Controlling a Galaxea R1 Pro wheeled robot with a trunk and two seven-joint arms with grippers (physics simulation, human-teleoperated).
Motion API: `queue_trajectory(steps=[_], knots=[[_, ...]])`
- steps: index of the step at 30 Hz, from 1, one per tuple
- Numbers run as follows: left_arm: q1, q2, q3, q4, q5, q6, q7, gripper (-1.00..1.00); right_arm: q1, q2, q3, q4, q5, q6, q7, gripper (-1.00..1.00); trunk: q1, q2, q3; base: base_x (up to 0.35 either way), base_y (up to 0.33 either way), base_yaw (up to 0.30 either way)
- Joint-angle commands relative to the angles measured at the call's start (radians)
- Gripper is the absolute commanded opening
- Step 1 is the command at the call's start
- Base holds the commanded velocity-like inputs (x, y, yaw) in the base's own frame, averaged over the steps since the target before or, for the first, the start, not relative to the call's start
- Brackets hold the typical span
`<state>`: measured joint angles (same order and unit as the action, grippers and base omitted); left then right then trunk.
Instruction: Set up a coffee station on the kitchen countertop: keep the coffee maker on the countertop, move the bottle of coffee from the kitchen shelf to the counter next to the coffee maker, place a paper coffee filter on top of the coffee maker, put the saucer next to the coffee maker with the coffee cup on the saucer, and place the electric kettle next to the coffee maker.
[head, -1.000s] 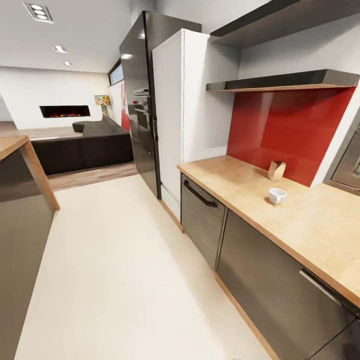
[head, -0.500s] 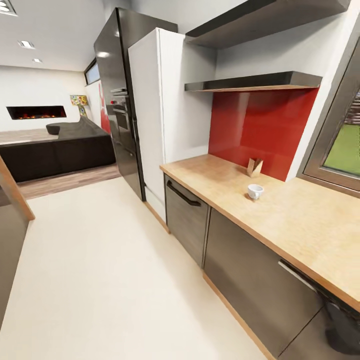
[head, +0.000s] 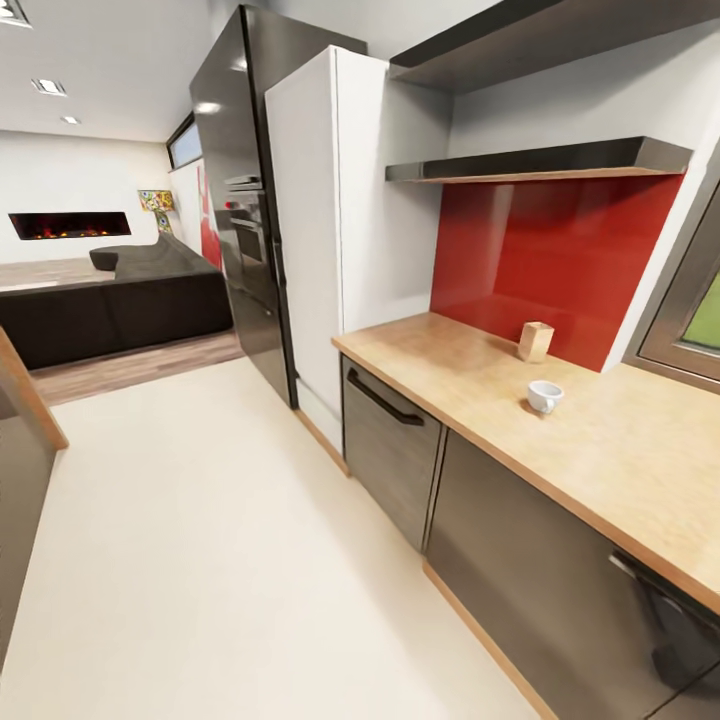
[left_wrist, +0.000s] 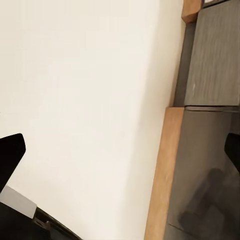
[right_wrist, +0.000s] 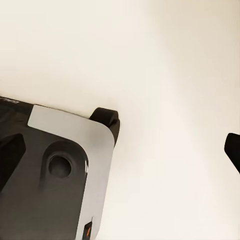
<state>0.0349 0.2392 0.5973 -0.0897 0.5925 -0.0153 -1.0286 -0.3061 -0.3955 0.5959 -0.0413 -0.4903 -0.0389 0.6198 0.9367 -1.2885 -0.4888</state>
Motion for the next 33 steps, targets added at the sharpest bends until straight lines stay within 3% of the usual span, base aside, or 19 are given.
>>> queue_trajectory(steps=[1,14,17,18,20,21,23,26,27,29,31,33], knots=[[0.000,0.000,-0.007,-0.001,0.007,-0.002,-0.002,1.00,-0.001,0.000,0.008,0.001,-0.007,-0.004,0.003,1.00,0.000,0.000,-0.001,0.043,0.151,0.000],[0.000,0.000,-0.007,-0.001,0.007,-0.002,-0.003,1.00,-0.001,0.000,0.008,0.000,-0.008,-0.003,0.004,1.00,0.000,0.000,-0.001,0.031,0.066,0.000],[0.000,0.000,-0.006,-0.001,0.007,0.000,-0.001,1.00,-0.001,0.013,0.011,-0.053,-0.010,-0.001,0.050,1.00,0.000,0.000,-0.001,0.000,0.000,0.000],[0.000,0.000,-0.005,-0.001,0.007,0.000,-0.003,1.00,-0.002,0.035,0.010,-0.235,-0.010,0.007,0.144,1.00,0.000,0.000,-0.001,0.000,0.000,0.000],[0.000,0.000,-0.005,-0.001,0.007,0.000,-0.003,1.00,-0.002,0.040,0.010,-0.324,-0.010,0.017,0.163,1.00,0.000,0.000,-0.001,0.000,0.000,0.000],[0.000,0.000,-0.005,-0.001,0.007,0.000,-0.004,1.00,-0.002,0.044,0.010,-0.419,-0.011,0.043,0.175,1.00,0.000,0.000,-0.001,0.000,0.000,0.000],[0.000,0.000,-0.006,-0.001,0.007,0.000,-0.003,1.00,-0.002,0.046,0.010,-0.522,-0.011,0.095,0.183,1.00,0.000,0.000,-0.001,0.000,0.000,0.000],[0.000,-0.001,-0.006,0.000,0.007,0.000,-0.002,1.00,-0.004,0.051,0.010,-0.698,-0.011,0.212,0.188,1.00,0.000,0.000,-0.001,0.000,0.000,0.000],[0.000,-0.001,-0.006,0.000,0.007,0.000,-0.002,1.00,-0.005,0.056,0.010,-0.834,-0.010,0.301,0.189,1.00,0.000,0.000,-0.001,0.000,0.000,0.000],[0.000,-0.002,-0.006,0.000,0.007,0.000,-0.002,1.00,-0.006,0.065,0.009,-0.973,-0.010,0.388,0.189,1.00,0.000,0.000,-0.001,0.000,0.000,0.000],[0.000,-0.005,-0.007,0.000,0.007,-0.001,-0.003,1.00,-0.010,0.091,0.007,-1.141,-0.009,0.496,0.182,1.00,0.000,0.000,-0.001,0.000,0.000,0.000],[0.000,-0.006,-0.007,0.000,0.007,-0.001,-0.002,1.00,-0.020,0.113,0.005,-1.214,-0.009,0.550,0.173,1.00,0.000,0.000,-0.001,0.000,0.000,0.000]])
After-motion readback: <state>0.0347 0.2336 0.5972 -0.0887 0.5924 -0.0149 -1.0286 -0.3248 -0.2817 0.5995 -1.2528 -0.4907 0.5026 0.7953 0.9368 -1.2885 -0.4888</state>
